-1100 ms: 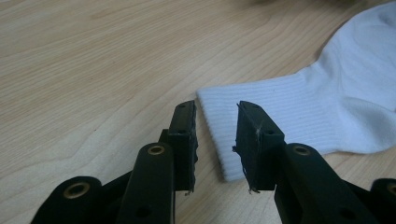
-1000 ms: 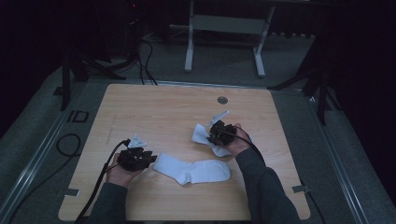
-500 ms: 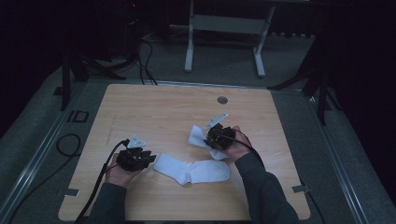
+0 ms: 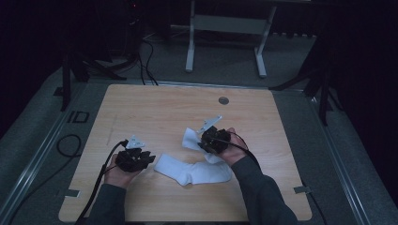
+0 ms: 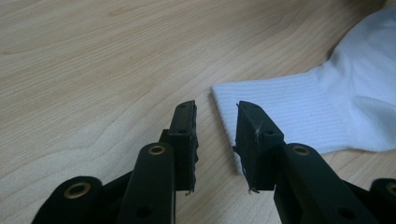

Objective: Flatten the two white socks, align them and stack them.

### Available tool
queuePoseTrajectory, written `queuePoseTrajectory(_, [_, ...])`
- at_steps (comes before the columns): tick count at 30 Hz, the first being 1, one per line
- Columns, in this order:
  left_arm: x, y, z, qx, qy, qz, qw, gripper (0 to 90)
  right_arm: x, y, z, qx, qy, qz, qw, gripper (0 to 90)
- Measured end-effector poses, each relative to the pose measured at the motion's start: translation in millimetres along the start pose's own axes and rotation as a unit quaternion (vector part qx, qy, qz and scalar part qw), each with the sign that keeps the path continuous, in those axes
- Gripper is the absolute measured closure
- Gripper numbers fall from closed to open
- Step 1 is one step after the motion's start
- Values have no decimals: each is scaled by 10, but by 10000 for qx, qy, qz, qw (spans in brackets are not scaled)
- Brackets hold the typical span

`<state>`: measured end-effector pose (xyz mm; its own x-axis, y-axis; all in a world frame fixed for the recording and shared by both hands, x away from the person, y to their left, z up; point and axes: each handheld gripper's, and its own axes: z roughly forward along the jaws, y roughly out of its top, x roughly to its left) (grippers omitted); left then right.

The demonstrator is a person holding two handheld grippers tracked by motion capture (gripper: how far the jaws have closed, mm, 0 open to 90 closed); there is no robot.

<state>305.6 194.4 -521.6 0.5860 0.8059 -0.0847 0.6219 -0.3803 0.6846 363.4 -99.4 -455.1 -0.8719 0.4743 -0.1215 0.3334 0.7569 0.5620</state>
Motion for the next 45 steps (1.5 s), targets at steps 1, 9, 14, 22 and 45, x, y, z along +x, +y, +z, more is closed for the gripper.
queuePoseTrajectory(1, [0,0,0,0,0,0,10000,691,0,0,0,0,0,0,10000,829])
queuePoseTrajectory(9, [5,-11,4,-43,28,-32,10000,700,139,59,-106,-157,101,-26,9998,826])
queuePoseTrajectory(14, [20,-15,-3,-54,33,-68,10000,712,266,158,-237,-279,98,-130,9995,826])
queuePoseTrajectory(22, [14,-20,-1,9,107,-27,9999,716,581,266,4,22,336,-293,9990,822])
queuePoseTrajectory(45, [-11,-62,53,293,164,23,9994,870,657,143,685,213,1033,535,9930,800])
